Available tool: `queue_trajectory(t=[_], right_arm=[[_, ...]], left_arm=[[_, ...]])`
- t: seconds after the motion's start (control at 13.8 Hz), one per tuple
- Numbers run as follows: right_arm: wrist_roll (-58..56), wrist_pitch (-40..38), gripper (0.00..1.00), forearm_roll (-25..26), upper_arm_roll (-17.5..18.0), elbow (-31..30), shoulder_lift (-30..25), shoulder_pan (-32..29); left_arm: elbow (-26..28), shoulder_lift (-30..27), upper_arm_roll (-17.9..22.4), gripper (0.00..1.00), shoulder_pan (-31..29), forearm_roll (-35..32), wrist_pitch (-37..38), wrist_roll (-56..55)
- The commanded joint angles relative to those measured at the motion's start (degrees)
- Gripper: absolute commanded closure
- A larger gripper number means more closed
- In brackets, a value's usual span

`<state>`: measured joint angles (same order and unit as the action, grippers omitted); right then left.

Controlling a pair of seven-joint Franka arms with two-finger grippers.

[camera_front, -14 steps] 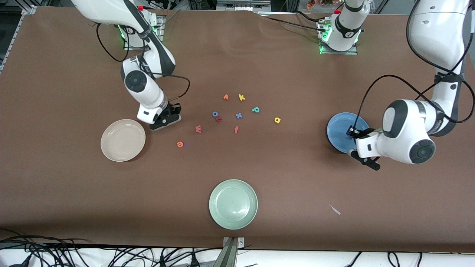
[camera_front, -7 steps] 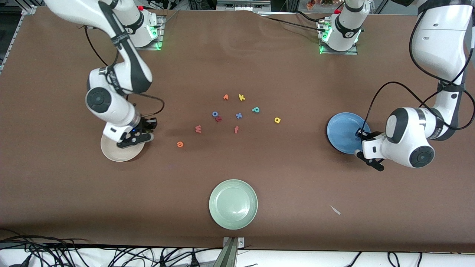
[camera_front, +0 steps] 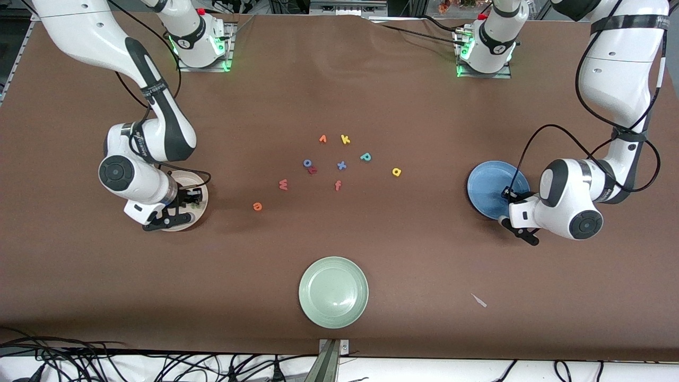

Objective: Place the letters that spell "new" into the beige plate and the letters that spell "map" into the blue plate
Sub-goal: 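Drop the E on the blue plate and the u on the white plate, then grasp the yellow d and orange e with the left and right grippers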

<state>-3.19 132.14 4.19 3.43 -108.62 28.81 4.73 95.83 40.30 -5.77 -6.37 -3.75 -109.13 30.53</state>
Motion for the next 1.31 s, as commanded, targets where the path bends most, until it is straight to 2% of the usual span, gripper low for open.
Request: queue_trajectory(t=[0.0,0.07,0.44,0.65,0.8,1.24], right_arm=[[0.6,-1.0,0.00,0.3,0.8,2.4,0.3,0.4],[0.8,-1.0,0.00,-0.1,1.1,2.6,0.3,0.5],[12.5,-0.9,0.00,-0.2,1.3,4.4,1.6,5.6],[19.0,-0.4,0.00,-0.2,1.3,5.5,3.4,8.6],[22.9,-0.2,0.00,-0.2,1.3,6.8,4.9,10.7],[25.1,5.8,0.00,-0.8,1.3,6.9,8.4,12.8]], left_arm=[[0.8,-1.7,-0.6,0.31,-0.7,-1.5,-0.6,0.8],[0.8,-2.4,-0.6,0.00,-0.7,-1.5,-0.4,0.8],[-0.2,-7.2,-1.3,0.00,0.0,-0.6,5.5,-0.1],[-0.3,-9.6,-4.5,0.00,0.0,-0.6,7.3,-3.1],[-0.3,-10.8,-8.0,0.00,0.0,-0.6,8.8,-10.7],[-0.1,-11.2,-16.9,0.00,0.1,-0.5,9.2,-41.6]])
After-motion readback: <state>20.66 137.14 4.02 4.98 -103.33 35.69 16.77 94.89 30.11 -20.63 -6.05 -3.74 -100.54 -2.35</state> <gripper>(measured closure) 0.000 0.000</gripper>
